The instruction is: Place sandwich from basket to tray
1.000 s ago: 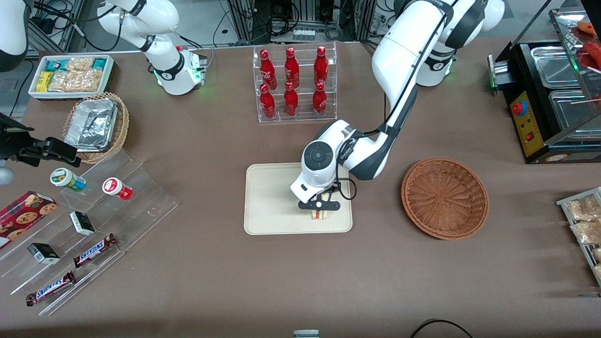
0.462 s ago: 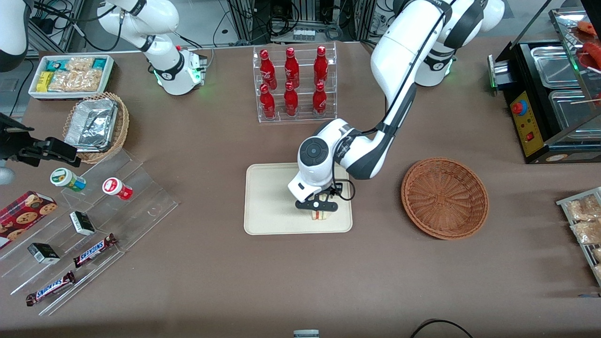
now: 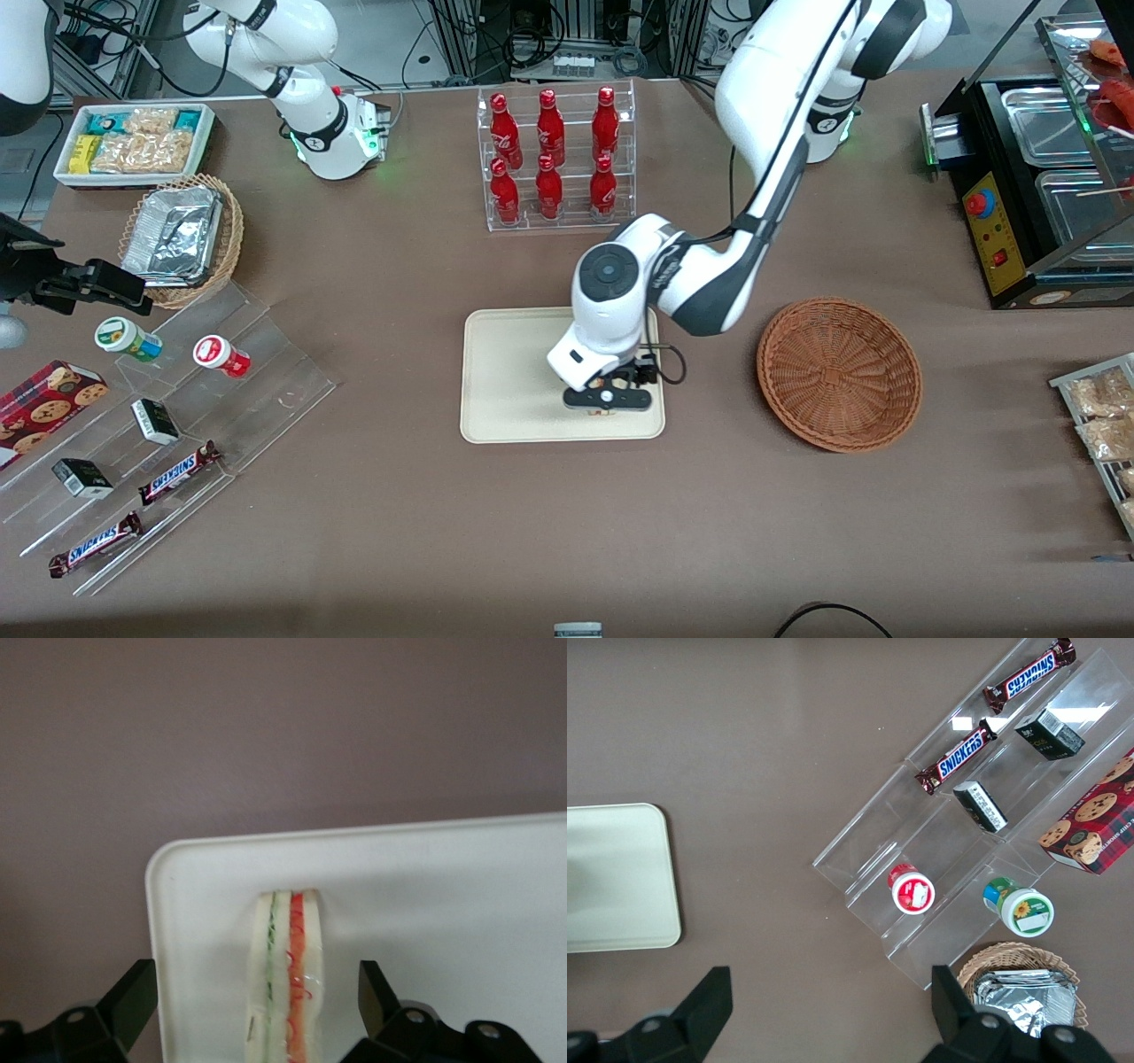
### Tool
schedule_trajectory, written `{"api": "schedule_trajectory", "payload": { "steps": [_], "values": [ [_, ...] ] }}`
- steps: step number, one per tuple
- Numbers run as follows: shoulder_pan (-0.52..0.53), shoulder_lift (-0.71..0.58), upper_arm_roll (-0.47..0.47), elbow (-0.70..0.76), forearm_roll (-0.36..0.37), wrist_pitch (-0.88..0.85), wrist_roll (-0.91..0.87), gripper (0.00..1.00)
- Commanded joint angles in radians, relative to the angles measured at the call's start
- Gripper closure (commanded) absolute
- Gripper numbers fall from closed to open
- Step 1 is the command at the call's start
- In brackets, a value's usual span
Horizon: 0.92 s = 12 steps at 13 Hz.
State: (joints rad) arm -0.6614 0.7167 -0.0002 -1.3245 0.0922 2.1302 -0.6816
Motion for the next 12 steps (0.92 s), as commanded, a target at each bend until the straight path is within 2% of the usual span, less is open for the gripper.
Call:
{"api": "schedule_trajectory", "payload": {
  "steps": [1,5,8,12],
  "values": [
    [-0.004,-0.054,0.078,-0.012,-0.066,-0.010,0.032,0.00],
    [-0.004,-0.095,0.178,-0.012,-0.189,-0.055,0.168,0.00],
    [-0.004,-0.114,0.216,-0.012,-0.195,-0.094,0.200,0.00],
    [-0.004,-0.131,0.218,-0.013,-0.192,-0.118,0.206,0.00]
  ]
}}
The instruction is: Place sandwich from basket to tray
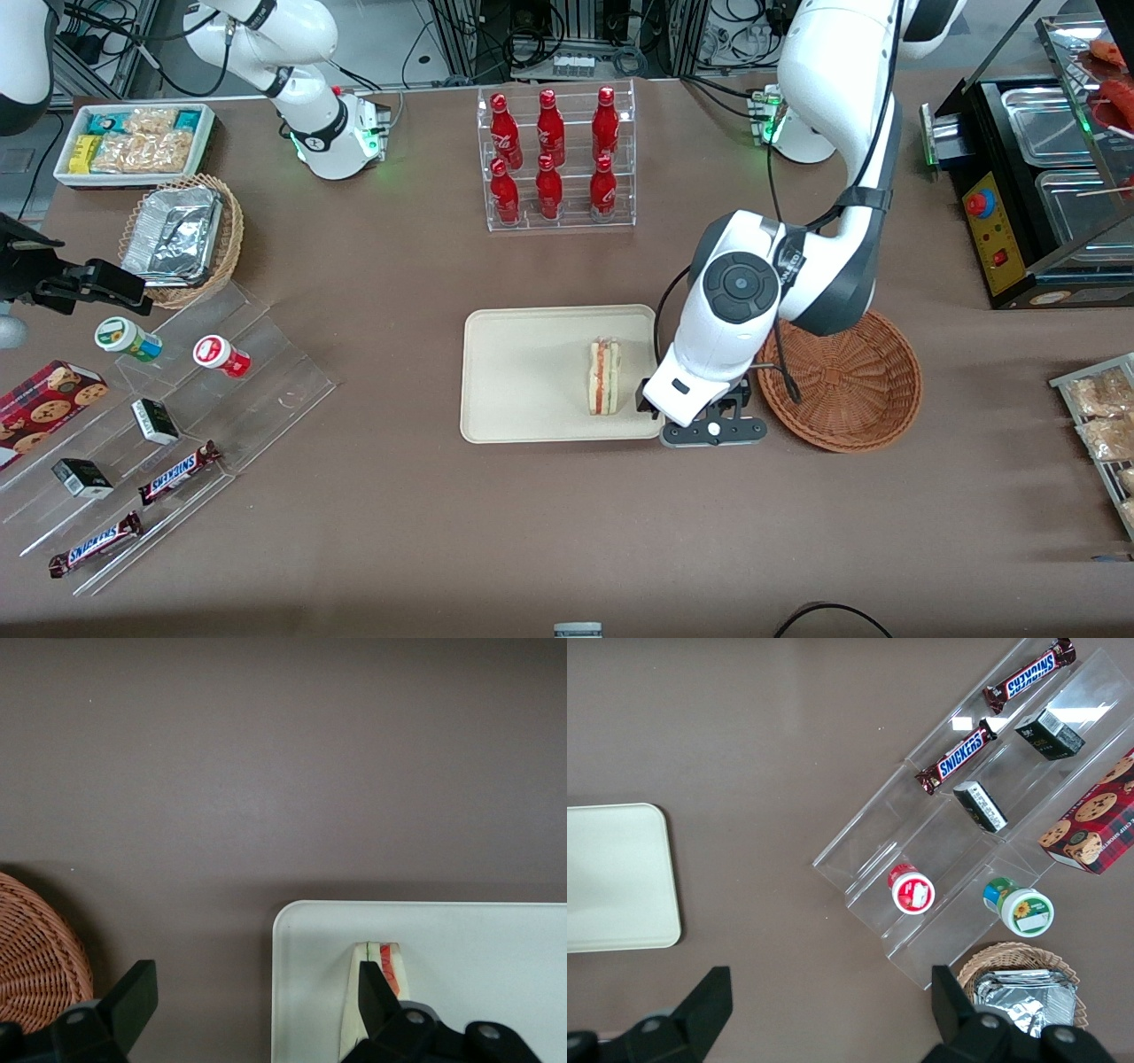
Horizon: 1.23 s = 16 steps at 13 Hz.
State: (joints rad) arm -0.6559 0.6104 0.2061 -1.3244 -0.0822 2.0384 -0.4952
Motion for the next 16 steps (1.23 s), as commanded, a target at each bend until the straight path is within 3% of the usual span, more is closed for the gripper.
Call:
{"api": "schedule_trajectory", "payload": {
  "steps": [1,2,3,5,9,16],
  "values": [
    [-0.007,-0.041,0.010,-0.015,-0.019,-0.040,0.021,0.00],
    [-0.005,-0.055,0.010,-0.016,-0.021,-0.047,0.023,0.00],
    [0.062,-0.066,-0.007,-0.018,-0.018,-0.055,0.024,0.00],
    [0.178,-0.098,-0.120,-0.009,-0.011,-0.113,0.078,0.00],
    [0.313,-0.193,-0.171,-0.004,-0.013,-0.254,0.202,0.00],
    [0.438,-0.375,-0.177,-0.015,0.041,-0.518,0.268,0.00]
  ]
}}
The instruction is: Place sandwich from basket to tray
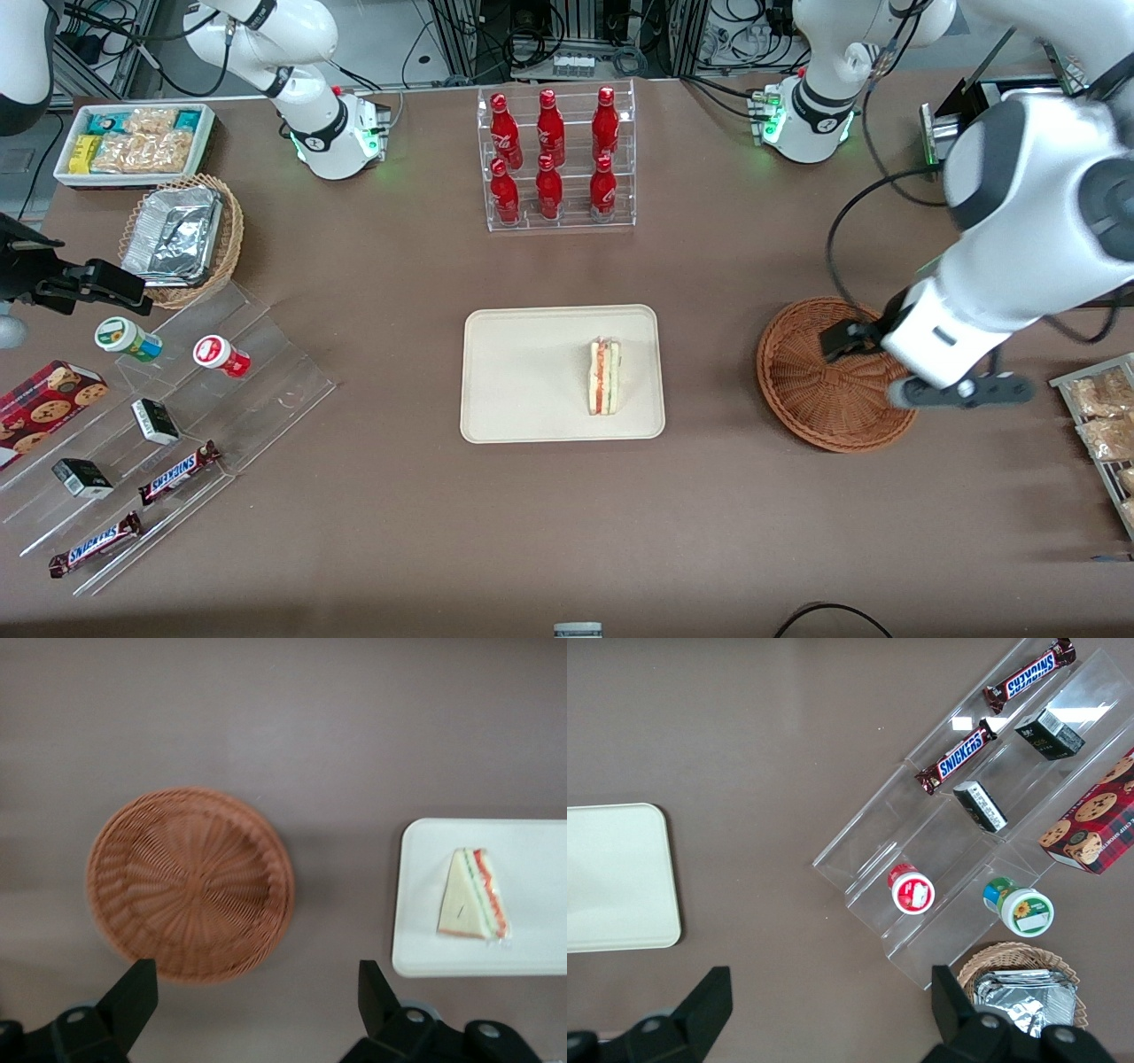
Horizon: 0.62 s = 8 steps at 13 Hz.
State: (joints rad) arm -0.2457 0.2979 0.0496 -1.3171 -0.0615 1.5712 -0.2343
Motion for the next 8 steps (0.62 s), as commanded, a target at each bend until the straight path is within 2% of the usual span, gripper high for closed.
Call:
{"api": "schedule_trajectory", "payload": {
  "steps": [1,5,8],
  "values": [
    [0.051,-0.086,-0.022,-0.022,0.020,-0.083,0.009,0.00],
    [0.107,-0.166,-0.036,-0.024,0.071,-0.129,0.032,0.00],
    [0.135,-0.209,-0.042,-0.024,0.074,-0.165,0.068,0.00]
  ]
}}
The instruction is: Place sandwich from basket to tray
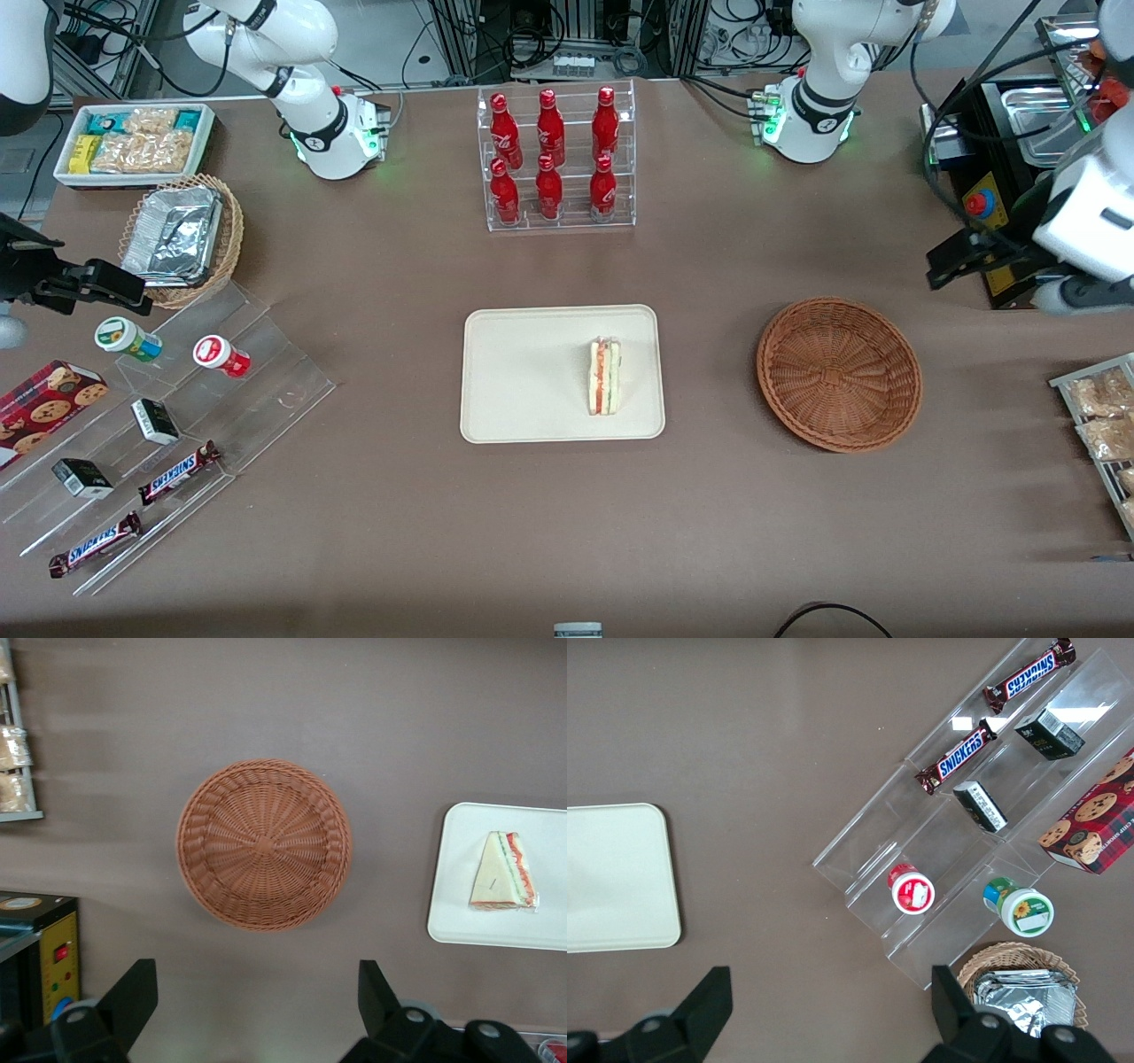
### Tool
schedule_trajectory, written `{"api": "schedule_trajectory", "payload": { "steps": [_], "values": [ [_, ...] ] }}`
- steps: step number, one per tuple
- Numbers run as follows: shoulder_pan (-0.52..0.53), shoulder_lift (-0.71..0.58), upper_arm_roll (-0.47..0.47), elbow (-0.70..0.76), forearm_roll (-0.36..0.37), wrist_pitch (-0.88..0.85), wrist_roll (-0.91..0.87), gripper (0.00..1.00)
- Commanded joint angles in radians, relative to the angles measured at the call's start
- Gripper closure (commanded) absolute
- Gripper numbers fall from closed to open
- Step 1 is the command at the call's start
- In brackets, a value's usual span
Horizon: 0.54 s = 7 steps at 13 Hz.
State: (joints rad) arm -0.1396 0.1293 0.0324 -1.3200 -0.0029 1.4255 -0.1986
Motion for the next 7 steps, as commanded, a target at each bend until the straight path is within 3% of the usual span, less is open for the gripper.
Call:
{"api": "schedule_trajectory", "payload": {
  "steps": [1,7],
  "values": [
    [0.040,-0.048,-0.025,-0.021,0.015,-0.020,0.045,0.00],
    [0.058,-0.048,-0.016,-0.102,0.020,0.030,0.100,0.00]
  ]
}}
